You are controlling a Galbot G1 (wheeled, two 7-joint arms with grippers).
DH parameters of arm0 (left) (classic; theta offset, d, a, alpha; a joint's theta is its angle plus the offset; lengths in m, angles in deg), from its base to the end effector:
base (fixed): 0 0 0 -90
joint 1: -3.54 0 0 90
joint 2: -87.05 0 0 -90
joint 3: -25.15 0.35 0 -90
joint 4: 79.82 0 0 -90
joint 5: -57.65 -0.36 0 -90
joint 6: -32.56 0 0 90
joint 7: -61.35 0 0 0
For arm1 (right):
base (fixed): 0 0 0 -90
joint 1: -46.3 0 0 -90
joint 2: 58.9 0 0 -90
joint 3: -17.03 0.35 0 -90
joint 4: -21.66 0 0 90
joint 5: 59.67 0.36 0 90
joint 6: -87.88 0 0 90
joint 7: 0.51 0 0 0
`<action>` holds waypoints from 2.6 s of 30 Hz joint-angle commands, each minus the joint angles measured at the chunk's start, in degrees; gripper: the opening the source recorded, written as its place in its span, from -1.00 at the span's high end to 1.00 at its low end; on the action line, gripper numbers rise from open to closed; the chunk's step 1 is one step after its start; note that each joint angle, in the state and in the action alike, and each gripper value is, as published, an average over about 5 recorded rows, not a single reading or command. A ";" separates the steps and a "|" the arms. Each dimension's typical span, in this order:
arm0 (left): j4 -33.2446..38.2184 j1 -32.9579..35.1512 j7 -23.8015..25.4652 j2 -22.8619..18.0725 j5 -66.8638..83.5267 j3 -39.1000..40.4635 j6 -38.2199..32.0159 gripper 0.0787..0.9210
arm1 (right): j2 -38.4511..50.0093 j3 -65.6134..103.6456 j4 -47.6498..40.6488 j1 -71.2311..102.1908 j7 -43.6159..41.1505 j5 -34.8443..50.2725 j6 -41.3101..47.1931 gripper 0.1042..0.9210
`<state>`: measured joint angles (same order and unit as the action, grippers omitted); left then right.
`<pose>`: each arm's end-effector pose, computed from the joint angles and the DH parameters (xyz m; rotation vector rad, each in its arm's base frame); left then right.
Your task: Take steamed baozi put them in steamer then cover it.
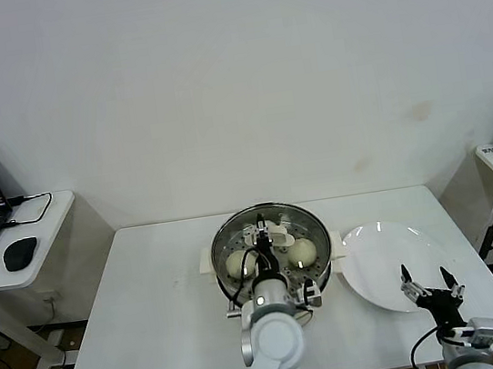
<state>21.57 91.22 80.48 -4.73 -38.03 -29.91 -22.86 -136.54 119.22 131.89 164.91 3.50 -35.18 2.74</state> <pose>0.3001 -0.2107 -0.2606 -0.0860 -2.2540 -2.1160 0.1917 -0.1179 -0.3381 -0.2824 -2.9341 -0.2101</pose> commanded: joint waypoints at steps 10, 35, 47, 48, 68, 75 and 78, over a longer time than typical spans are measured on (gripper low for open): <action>7.76 3.47 3.77 0.74 0.04 1.68 -0.02 -0.26 | 0.17 0.06 0.05 0.03 -0.01 -0.04 0.05 -0.76; 34.41 14.88 3.47 10.34 16.59 -9.12 -1.03 -0.77 | 2.94 -3.48 4.51 3.28 -1.50 -1.52 1.60 -0.76; 27.59 35.22 -19.95 15.73 79.48 -39.84 -35.16 -0.77 | 9.21 -6.71 7.36 7.22 -2.74 -3.78 -0.32 -0.76; 26.09 36.72 -21.12 15.65 80.52 -40.04 -37.40 -0.77 | 8.95 -6.62 7.42 7.41 -2.77 -3.84 -0.61 -0.76; 21.25 45.07 -20.00 13.46 89.60 -39.64 -28.85 -0.77 | 7.02 -7.01 6.55 7.40 -2.07 -4.07 5.87 -0.76; 23.42 46.17 -18.88 13.77 89.26 -39.54 -28.72 -0.77 | 6.06 -7.16 6.95 8.10 -1.78 -5.40 4.86 -0.76; 24.46 46.56 -18.34 13.94 89.02 -39.60 -28.65 -0.77 | 5.86 -7.11 6.95 8.10 -2.47 -6.71 4.77 -0.76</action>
<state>44.68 134.89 61.92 8.89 48.14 -68.16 -51.95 -130.22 112.33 138.71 172.94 1.41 -39.96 6.79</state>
